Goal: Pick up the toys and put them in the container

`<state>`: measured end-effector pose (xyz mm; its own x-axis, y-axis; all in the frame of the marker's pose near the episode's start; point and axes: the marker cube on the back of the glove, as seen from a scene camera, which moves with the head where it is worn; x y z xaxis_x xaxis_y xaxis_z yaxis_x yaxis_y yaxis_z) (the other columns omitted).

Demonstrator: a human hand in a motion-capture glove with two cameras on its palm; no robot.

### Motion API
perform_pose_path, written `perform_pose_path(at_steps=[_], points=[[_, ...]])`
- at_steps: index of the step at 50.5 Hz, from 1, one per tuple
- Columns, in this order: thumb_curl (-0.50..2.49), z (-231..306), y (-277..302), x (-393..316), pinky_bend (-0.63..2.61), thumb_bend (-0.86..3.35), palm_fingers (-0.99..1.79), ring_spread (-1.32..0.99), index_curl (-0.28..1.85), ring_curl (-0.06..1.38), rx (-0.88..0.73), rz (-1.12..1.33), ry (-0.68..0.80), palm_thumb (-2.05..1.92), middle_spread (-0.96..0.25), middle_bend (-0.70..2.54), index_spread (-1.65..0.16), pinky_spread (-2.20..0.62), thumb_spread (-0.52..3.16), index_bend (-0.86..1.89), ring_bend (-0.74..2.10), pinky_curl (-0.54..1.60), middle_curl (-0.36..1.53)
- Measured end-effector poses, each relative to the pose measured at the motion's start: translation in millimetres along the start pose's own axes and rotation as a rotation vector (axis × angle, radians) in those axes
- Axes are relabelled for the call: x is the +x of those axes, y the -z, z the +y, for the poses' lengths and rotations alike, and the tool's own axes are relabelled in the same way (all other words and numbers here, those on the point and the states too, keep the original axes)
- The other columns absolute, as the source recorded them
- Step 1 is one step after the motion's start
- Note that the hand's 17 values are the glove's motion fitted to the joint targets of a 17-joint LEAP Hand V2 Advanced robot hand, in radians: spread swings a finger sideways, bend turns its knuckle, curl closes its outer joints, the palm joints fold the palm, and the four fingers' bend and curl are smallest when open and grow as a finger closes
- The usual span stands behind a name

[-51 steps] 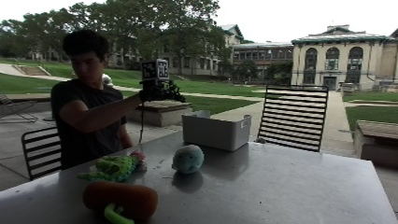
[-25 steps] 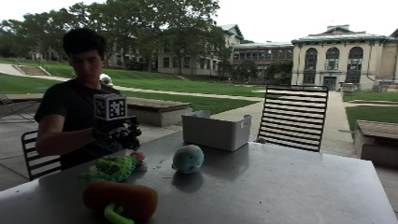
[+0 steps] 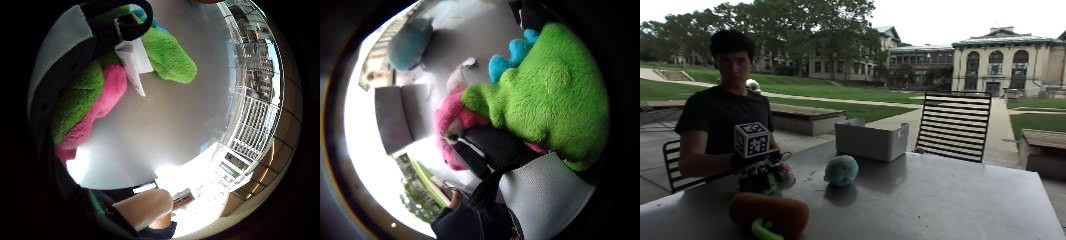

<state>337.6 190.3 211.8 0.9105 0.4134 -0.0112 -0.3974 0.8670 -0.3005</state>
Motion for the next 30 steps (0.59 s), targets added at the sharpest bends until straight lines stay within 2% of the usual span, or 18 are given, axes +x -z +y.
perform_pose_path(at_steps=[2,5,8,14,16,22,26,30], points=[[0.24,3,1,0,0.81,0.15,0.85,-0.30,0.57,0.20,-0.014,0.001,0.004,0.27,-0.10,0.04,-0.19,-0.20,1.18,0.65,0.46,0.40,0.21],[0.26,7,6,0,0.86,0.19,0.87,-0.32,0.59,0.24,-0.026,-0.003,0.019,0.34,-0.10,0.07,-0.18,-0.28,1.24,0.64,0.54,0.42,0.19],[0.29,8,10,1,0.86,0.29,1.02,-0.36,0.60,0.28,-0.032,-0.009,0.032,0.50,-0.11,0.14,-0.18,-0.35,1.30,0.65,0.64,0.41,0.19],[0.33,1,20,6,0.83,0.39,1.12,-0.41,0.65,0.33,-0.008,-0.023,0.030,0.66,-0.14,0.22,-0.19,-0.43,1.36,0.65,0.74,0.41,0.22],[0.35,-5,24,9,0.79,0.44,1.22,-0.42,0.66,0.37,0.010,-0.029,0.020,0.74,-0.17,0.33,-0.20,-0.45,1.37,0.57,0.84,0.40,0.26],[0.40,-12,47,4,0.77,0.49,1.23,-0.42,0.70,0.41,0.077,-0.042,0.009,0.85,-0.21,0.52,-0.23,-0.49,1.36,0.41,0.98,0.38,0.33],[0.41,-13,86,-10,0.80,0.40,1.08,-0.42,0.70,0.42,0.168,-0.010,0.017,0.77,-0.23,0.59,-0.26,-0.46,1.24,0.22,1.03,0.38,0.36],[0.42,-17,130,-28,0.86,0.33,1.00,-0.44,0.70,0.42,0.213,-0.024,0.041,0.71,-0.25,0.57,-0.29,-0.45,1.18,0.13,0.98,0.40,0.37]])
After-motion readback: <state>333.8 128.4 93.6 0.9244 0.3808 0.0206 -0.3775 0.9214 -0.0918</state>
